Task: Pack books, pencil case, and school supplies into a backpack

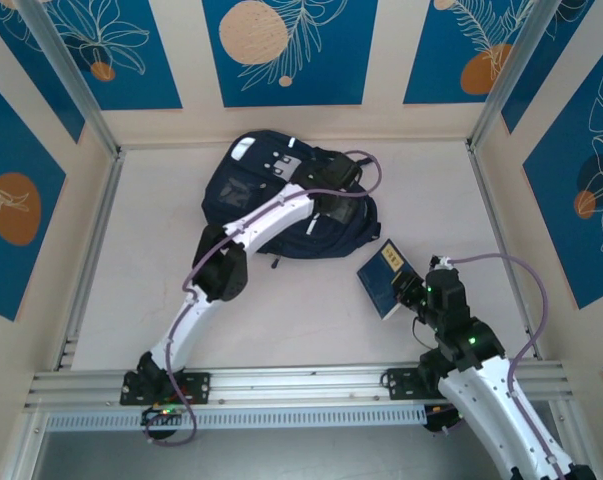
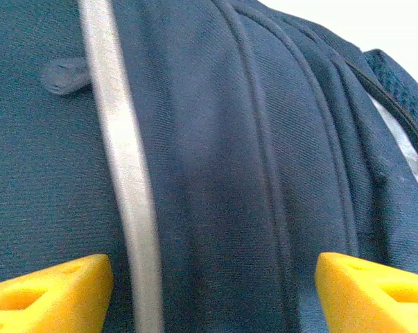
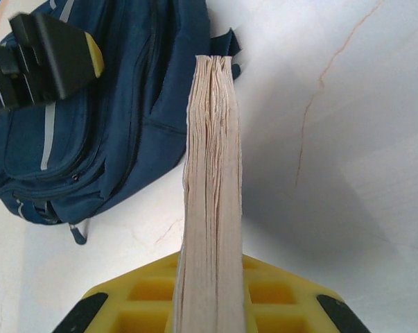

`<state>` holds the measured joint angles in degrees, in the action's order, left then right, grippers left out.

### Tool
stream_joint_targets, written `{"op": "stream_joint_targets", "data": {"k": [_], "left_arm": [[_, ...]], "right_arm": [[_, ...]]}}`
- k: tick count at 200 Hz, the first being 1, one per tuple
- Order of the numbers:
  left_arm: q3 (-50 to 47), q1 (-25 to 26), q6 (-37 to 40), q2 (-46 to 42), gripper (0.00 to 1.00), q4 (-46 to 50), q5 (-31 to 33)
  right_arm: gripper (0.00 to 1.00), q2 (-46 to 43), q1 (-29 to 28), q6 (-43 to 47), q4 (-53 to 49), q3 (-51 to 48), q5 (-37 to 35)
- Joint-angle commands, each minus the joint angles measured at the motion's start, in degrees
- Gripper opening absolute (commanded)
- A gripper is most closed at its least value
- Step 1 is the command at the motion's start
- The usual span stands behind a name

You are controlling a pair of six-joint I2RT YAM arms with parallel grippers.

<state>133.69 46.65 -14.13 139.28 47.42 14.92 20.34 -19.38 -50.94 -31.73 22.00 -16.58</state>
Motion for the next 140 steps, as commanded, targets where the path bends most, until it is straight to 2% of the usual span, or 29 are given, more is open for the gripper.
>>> {"op": "stream_joint_targets", "data": {"k": [1,25,42,55,81,94,112,140], "left_arm": [[1.79,1.37,1.82,1.52,0.78,0.09,2.13],[2.10,1.47,0.16,3.29,0.75,1.72,7.32],[2.41,1.28,-1.21,4.22,0.66,2.99,11.26],[2.45,0.93,-1.34,4.41,0.52,3.45,11.50],[2.37,0.42,-0.66,4.26,0.13,4.33,9.82],[2.11,-0.02,-0.85,3.64,0.00,5.15,8.40],[0.16,-0.52,-1.48,0.93,0.00,5.44,6.81],[-8.41,-1.44,-3.00,-8.06,0.00,2.02,3.01]], "right_arm": [[0.00,-0.99,1.00,-0.01,3.48,-1.11,3.63],[0.00,-1.44,1.18,-1.09,3.70,-1.77,4.42],[0.00,-1.44,1.36,-1.51,3.63,-1.79,4.89],[0.00,-1.44,1.48,-1.50,4.51,-2.00,6.05],[0.00,-1.44,1.45,-1.16,6.61,-1.81,8.98],[0.00,-1.45,1.55,-0.60,6.56,-1.03,9.26],[0.00,-1.45,1.62,0.88,5.52,0.58,8.80],[0.00,-1.50,1.59,2.95,3.34,3.32,7.97]]}}
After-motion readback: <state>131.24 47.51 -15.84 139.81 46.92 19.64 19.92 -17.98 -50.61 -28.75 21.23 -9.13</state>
